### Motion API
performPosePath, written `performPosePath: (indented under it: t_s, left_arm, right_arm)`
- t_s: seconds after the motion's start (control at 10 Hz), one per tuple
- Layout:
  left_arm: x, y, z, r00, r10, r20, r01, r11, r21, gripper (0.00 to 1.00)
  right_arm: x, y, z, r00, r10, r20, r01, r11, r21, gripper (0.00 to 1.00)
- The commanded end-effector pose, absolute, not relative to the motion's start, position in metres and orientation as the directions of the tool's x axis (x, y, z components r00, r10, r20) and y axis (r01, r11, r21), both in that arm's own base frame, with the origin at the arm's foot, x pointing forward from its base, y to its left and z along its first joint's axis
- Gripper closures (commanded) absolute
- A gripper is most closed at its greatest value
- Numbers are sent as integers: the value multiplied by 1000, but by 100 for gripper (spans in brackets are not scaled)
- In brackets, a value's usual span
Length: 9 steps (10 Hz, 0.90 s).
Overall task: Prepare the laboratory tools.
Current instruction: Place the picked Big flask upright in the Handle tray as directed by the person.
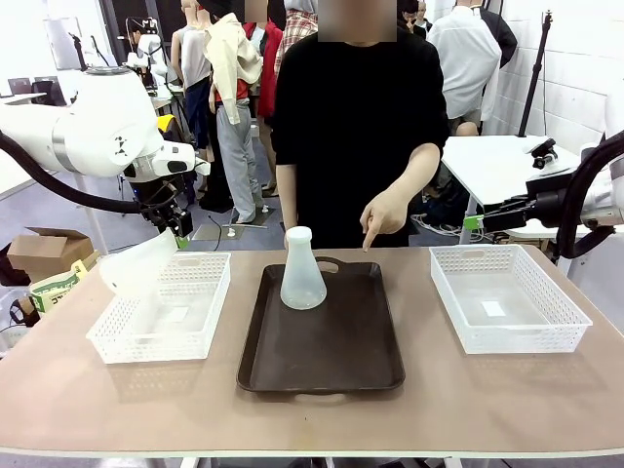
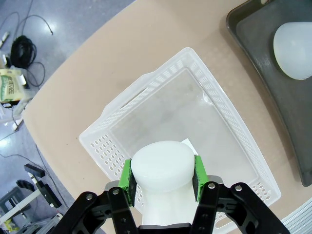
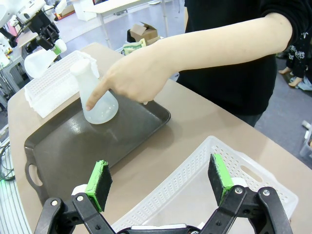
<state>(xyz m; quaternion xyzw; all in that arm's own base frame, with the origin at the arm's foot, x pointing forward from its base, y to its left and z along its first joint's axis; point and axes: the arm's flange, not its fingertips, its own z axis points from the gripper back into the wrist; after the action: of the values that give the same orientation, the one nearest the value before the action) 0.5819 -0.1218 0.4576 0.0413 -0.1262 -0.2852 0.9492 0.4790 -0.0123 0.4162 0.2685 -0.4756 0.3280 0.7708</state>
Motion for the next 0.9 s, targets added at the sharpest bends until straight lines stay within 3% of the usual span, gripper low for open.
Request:
performPosePath:
  t_s: [0.0, 0.3, 0.6, 0.7, 0.8]
  left_arm:
    - [582, -121, 460, 805, -551, 218, 529, 834, 155, 100]
    - [570, -121, 471, 785, -572, 238, 554, 820, 144, 100]
    - [559, -106, 500, 620, -580, 528, 692, 722, -19, 100]
    - [554, -100, 508, 535, -616, 578, 755, 656, -1, 100]
    - [547, -97, 515, 416, -627, 659, 861, 505, -63, 100]
  right_arm:
    - [479, -12, 417, 350, 263, 899, -758, 644, 106, 0]
    - [479, -12, 417, 350, 263, 899, -758, 644, 106, 0]
    - [479, -12, 417, 350, 263, 899, -758, 644, 106, 0]
    - [479, -12, 417, 350, 263, 899, -758, 644, 106, 0]
    - [479, -12, 417, 350, 263, 899, -758, 644, 106, 0]
